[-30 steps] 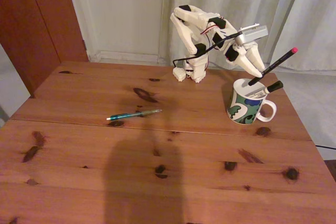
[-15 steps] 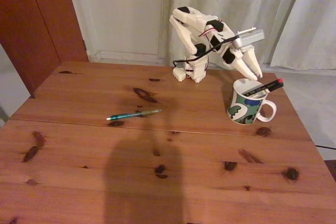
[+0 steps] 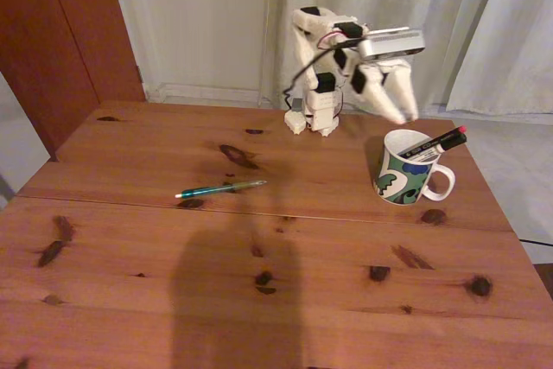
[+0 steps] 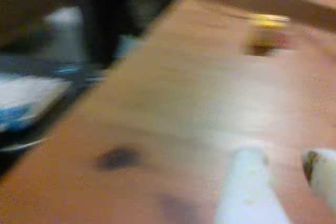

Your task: Clean up the desk and place the pens and markers into the cup

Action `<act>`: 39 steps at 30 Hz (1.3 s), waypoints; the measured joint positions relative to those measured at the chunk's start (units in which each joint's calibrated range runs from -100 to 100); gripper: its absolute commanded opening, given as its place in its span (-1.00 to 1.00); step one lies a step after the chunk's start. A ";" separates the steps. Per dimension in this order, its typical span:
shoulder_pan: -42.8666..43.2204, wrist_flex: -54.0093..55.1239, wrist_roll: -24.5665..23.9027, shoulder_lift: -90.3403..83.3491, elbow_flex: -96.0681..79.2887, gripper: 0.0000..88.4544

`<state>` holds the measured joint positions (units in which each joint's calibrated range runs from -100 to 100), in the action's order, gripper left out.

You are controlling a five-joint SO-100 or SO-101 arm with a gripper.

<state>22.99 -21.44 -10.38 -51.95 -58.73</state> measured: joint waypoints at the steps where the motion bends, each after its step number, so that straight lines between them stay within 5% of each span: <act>1: -1.98 0.00 0.00 2.03 1.53 -0.83; 15: -26.11 0.00 1.61 27.03 18.68 -0.83; 24: -33.37 0.00 1.95 31.19 20.55 -0.83; 31: -39.24 0.00 8.64 31.27 20.64 -0.98; 39: -41.51 4.15 9.13 31.44 20.98 -0.99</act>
<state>-18.52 -17.30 -1.25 -20.51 -37.75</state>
